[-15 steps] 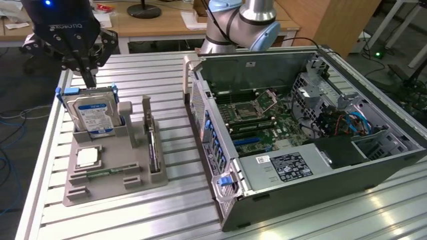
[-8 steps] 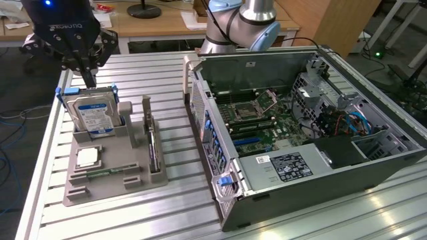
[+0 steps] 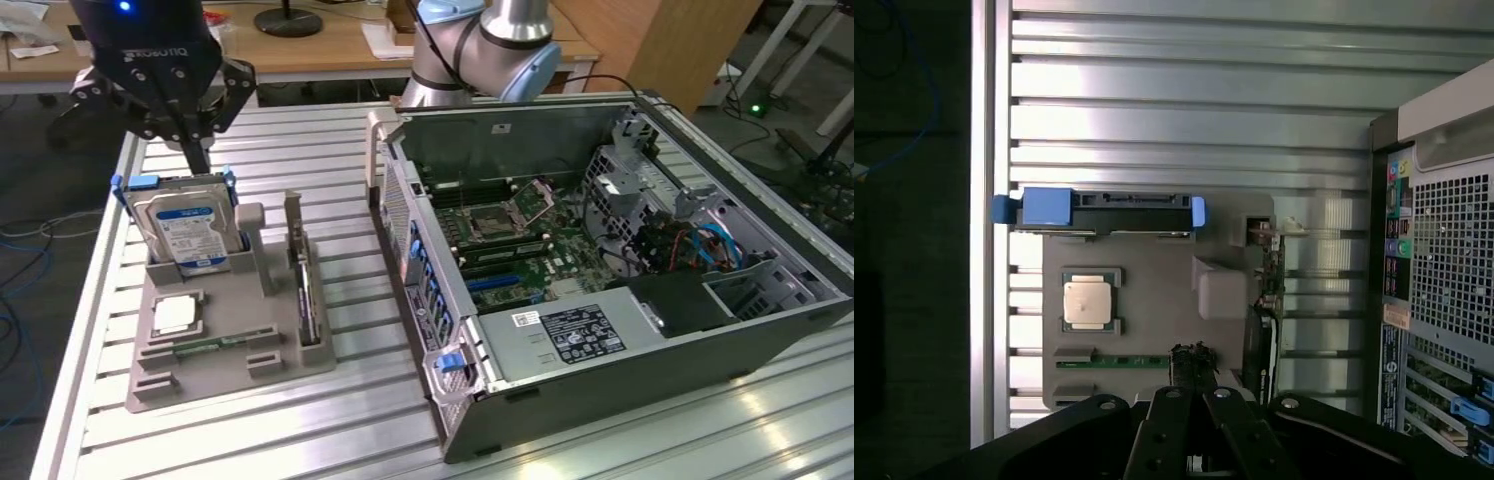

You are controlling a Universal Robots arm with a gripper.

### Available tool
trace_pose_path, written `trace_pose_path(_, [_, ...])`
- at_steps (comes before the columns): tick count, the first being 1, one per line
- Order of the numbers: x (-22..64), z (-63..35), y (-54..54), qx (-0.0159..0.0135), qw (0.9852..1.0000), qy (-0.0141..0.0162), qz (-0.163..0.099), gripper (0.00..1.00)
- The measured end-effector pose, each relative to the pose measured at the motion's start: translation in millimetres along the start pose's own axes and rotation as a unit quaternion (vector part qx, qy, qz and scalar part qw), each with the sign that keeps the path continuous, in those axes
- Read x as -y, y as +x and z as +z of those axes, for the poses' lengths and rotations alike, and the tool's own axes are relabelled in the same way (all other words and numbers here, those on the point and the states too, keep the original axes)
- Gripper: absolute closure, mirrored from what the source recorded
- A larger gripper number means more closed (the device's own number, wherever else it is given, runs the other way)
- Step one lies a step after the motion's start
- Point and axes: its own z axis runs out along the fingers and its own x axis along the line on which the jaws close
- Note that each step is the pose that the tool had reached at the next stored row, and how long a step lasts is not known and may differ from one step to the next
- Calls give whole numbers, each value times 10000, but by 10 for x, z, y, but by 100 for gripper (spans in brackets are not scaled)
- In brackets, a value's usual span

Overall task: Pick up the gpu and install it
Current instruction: 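Pick up the gpu and move the gpu toward the slot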

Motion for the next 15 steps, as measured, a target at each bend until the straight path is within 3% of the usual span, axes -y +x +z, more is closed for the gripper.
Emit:
trace_pose_path(11, [104, 34, -46, 4, 10000, 19, 24, 89])
trace_pose_path(15, [121, 54, -142, 4, 10000, 23, 23, 89])
